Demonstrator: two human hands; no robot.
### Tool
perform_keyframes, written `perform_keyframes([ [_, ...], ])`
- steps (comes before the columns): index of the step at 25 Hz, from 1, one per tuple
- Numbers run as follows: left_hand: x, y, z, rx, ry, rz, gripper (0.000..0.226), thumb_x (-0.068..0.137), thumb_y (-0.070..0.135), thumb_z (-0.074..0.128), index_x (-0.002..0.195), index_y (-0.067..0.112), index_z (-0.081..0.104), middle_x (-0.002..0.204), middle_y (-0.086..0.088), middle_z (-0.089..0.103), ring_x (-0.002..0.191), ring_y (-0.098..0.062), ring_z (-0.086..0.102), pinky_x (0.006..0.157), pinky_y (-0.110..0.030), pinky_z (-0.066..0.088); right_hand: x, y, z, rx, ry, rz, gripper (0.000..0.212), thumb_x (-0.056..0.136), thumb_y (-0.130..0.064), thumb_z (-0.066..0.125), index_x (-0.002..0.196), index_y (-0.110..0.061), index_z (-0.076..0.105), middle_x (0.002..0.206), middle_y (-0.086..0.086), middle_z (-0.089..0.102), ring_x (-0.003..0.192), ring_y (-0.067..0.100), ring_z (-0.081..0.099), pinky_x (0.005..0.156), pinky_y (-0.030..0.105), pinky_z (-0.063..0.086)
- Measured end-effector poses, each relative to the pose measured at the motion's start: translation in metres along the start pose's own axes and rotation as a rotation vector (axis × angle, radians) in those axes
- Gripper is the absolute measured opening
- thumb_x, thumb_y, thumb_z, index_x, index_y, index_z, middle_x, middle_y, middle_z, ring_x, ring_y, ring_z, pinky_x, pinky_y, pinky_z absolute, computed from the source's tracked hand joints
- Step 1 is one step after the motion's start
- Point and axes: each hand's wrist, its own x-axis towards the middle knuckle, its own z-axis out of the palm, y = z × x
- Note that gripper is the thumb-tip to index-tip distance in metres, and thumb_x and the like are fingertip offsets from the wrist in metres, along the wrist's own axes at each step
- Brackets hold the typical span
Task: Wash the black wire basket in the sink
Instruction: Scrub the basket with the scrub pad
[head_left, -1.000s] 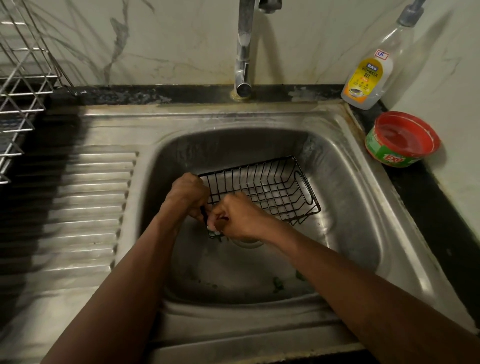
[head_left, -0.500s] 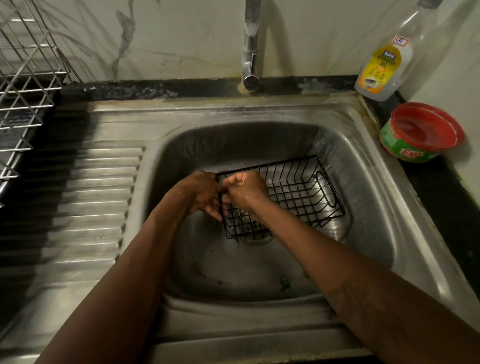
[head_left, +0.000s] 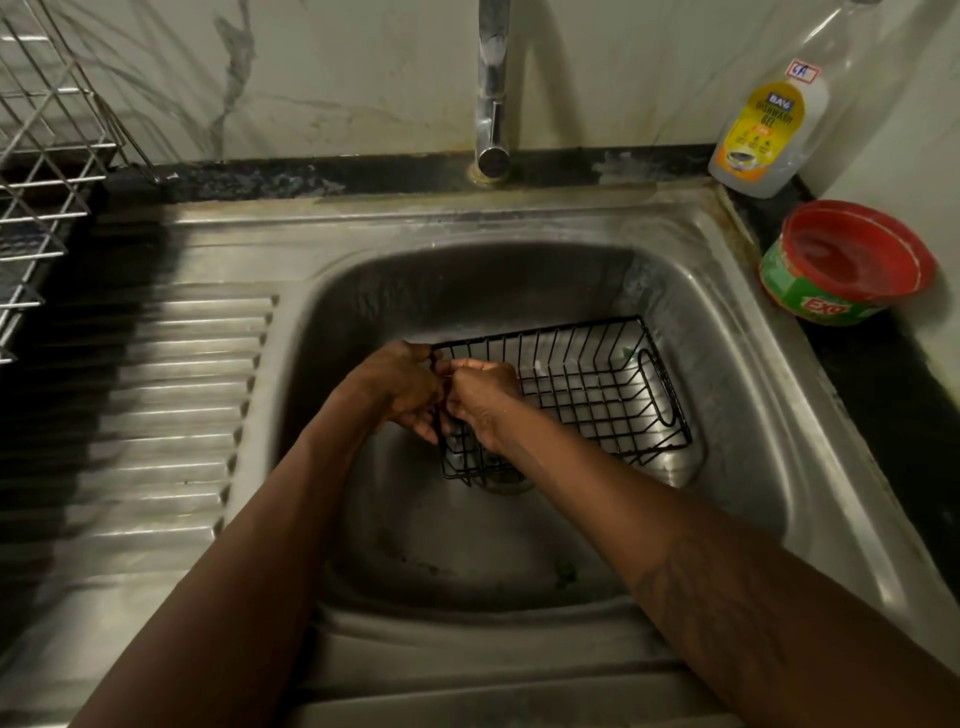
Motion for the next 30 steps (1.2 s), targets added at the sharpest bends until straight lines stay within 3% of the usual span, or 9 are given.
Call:
perform_keyframes([
  [4, 0.002, 0.0, -0.001, -0.015, 0.048, -0.026, 0.059, 0.1, -0.006, 0.051, 0.15, 0.023, 0.039, 0.1, -0.028, 0.072, 0.071, -0.031, 0.075, 0.065, -0.046, 0.064, 0.008, -0.001, -0.018, 0.047, 0.228, 0.042, 0.008, 0.096, -0.01, 0.068, 0.09, -0.016, 0.066, 0.089, 0.007, 0.072, 0.078, 0.014, 0.074, 0.069, 0.021, 0.061],
  [8, 0.004, -0.003, -0.003, -0.008, 0.043, -0.034, 0.064, 0.1, -0.007, 0.049, 0.154, 0.024, 0.035, 0.098, -0.028, 0.073, 0.075, -0.033, 0.077, 0.07, -0.047, 0.063, 0.013, -0.001, -0.018, 0.254, 0.102, 0.023, 0.007, 0.091, -0.003, 0.07, 0.092, -0.01, 0.072, 0.087, 0.006, 0.077, 0.083, 0.017, 0.076, 0.094, 0.035, 0.059],
  [12, 0.0, -0.002, -0.002, 0.012, 0.008, -0.01, 0.058, 0.1, -0.006, 0.052, 0.15, 0.021, 0.041, 0.096, -0.026, 0.074, 0.082, -0.035, 0.077, 0.074, -0.048, 0.064, 0.011, 0.001, -0.014, 0.093, 0.027, -0.006, 0.022, 0.083, -0.005, 0.08, 0.103, -0.009, 0.071, 0.099, 0.008, 0.077, 0.095, 0.021, 0.074, 0.094, 0.039, 0.06],
  [15, -0.006, 0.003, 0.002, 0.036, -0.008, -0.006, 0.047, 0.097, -0.004, 0.058, 0.135, 0.021, 0.046, 0.092, -0.023, 0.074, 0.086, -0.036, 0.076, 0.078, -0.049, 0.063, 0.009, 0.003, -0.012, 0.018, 0.051, 0.029, 0.016, 0.087, -0.005, 0.075, 0.101, -0.013, 0.071, 0.096, 0.006, 0.077, 0.093, 0.021, 0.074, 0.089, 0.038, 0.062],
  [20, -0.008, 0.006, -0.002, -0.01, 0.018, -0.003, 0.051, 0.092, -0.013, 0.058, 0.128, 0.019, 0.041, 0.089, -0.022, 0.071, 0.075, -0.034, 0.074, 0.068, -0.051, 0.064, 0.01, 0.002, -0.012, -0.543, 0.127, -0.158, 0.007, 0.088, -0.019, 0.078, 0.091, -0.024, 0.074, 0.095, 0.0, 0.075, 0.087, 0.012, 0.071, 0.072, 0.026, 0.06],
  [22, -0.009, 0.005, -0.005, -0.033, 0.021, 0.007, 0.053, 0.091, -0.015, 0.059, 0.127, 0.02, 0.041, 0.091, -0.024, 0.07, 0.068, -0.032, 0.073, 0.061, -0.05, 0.064, 0.009, 0.0, -0.015, -0.889, 0.035, -0.363, 0.011, 0.089, -0.027, 0.078, 0.081, -0.021, 0.072, 0.082, -0.003, 0.07, 0.078, 0.008, 0.066, 0.068, 0.024, 0.056],
  [25, -0.009, 0.004, -0.011, -0.114, 0.037, 0.025, 0.043, 0.097, -0.011, 0.053, 0.124, 0.02, 0.041, 0.085, -0.021, 0.067, 0.06, -0.03, 0.069, 0.052, -0.048, 0.061, 0.005, -0.008, -0.026, -1.088, -0.156, -0.503, 0.027, 0.093, -0.025, 0.074, 0.068, -0.023, 0.064, 0.069, -0.005, 0.062, 0.067, 0.006, 0.061, 0.07, 0.026, 0.055],
  [28, -0.01, 0.004, -0.017, -0.246, 0.052, 0.01, 0.023, 0.104, 0.002, 0.04, 0.118, 0.02, 0.043, 0.093, -0.021, 0.062, 0.063, -0.034, 0.065, 0.056, -0.051, 0.057, 0.005, -0.007, -0.03, -1.274, -0.263, -0.472, 0.008, 0.093, -0.012, 0.071, 0.086, -0.016, 0.071, 0.09, 0.0, 0.069, 0.087, 0.011, 0.067, 0.078, 0.025, 0.053],
  [30, -0.01, 0.002, -0.018, -0.205, 0.094, 0.047, 0.027, 0.102, -0.001, 0.048, 0.117, 0.021, 0.045, 0.102, -0.02, 0.064, 0.07, -0.036, 0.069, 0.061, -0.056, 0.06, 0.008, -0.007, -0.034, -1.304, -0.234, -0.434, 0.009, 0.091, -0.006, 0.07, 0.096, -0.013, 0.072, 0.102, 0.004, 0.07, 0.099, 0.017, 0.067, 0.085, 0.028, 0.055],
])
